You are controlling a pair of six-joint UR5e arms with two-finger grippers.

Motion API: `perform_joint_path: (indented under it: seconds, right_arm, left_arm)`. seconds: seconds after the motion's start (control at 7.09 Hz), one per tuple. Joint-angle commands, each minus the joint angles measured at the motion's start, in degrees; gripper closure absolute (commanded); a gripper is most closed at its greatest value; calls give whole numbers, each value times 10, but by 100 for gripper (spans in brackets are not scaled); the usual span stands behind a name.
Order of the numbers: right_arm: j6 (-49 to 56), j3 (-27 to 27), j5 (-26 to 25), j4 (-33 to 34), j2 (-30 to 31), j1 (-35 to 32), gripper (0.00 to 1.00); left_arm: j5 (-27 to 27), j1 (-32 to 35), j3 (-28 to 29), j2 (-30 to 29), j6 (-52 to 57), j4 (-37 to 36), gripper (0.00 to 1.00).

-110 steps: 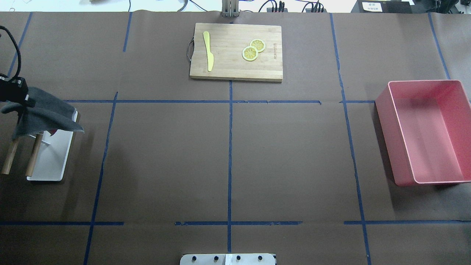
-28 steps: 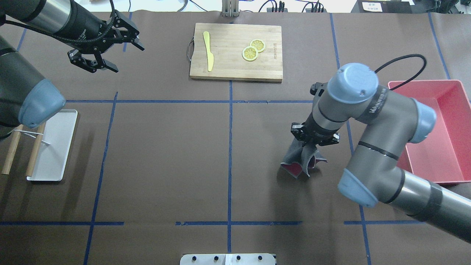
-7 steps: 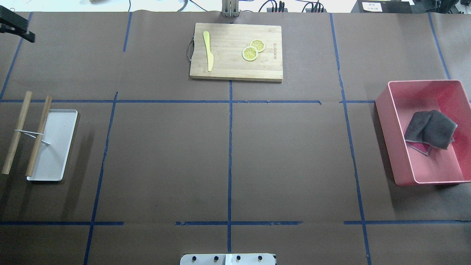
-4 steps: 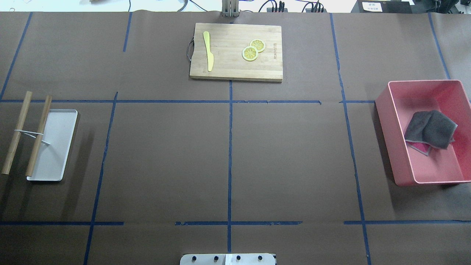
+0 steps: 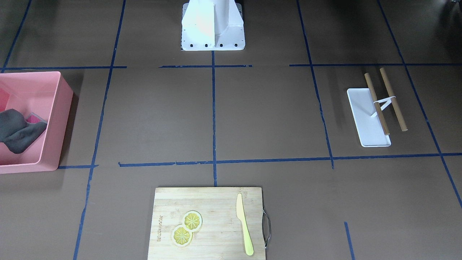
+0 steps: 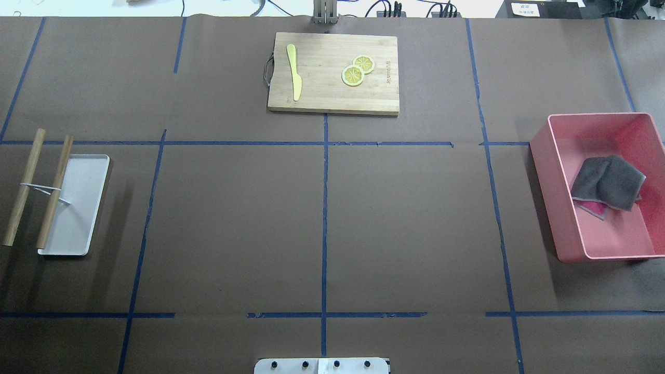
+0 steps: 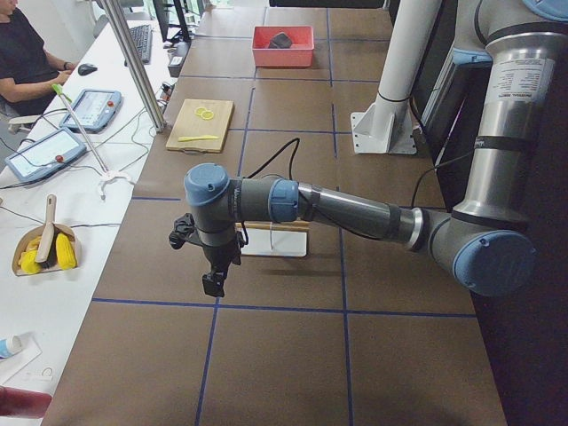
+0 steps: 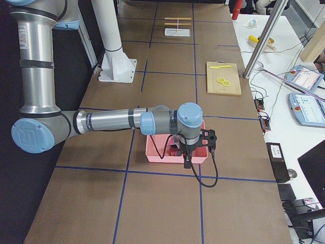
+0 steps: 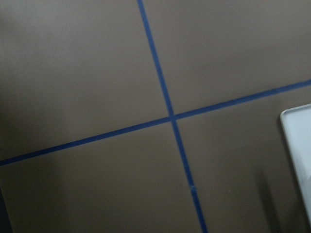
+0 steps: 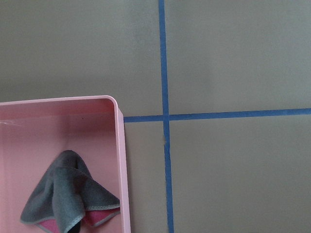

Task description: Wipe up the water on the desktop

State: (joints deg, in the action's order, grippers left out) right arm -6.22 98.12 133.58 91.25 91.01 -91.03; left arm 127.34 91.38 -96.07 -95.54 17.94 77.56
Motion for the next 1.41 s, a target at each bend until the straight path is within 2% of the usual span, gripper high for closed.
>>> perform_joint_path:
  seconds: [0.0, 0.14, 0.28, 0.71, 1.13, 1.27]
  right_arm:
    - [0, -8, -3, -4, 9, 0, 0]
    - [1, -17, -3, -5, 10, 0, 0]
    - [1, -19, -3, -4, 11, 2, 0]
    - [30, -21, -5, -46, 33, 19, 0]
    - [34, -21, -8, -48, 31, 48, 0]
    - [32, -21, -7, -49, 30, 48, 0]
  left_arm:
    - [38, 4, 34, 2, 10, 0, 0]
    - [54, 5, 58, 2, 14, 0, 0]
    - [56, 3, 28, 22, 6, -6, 0]
    - [58, 2, 27, 26, -45, -5, 0]
    - [60, 0, 33, 27, -54, 5, 0]
    - [60, 1, 26, 29, -54, 38, 0]
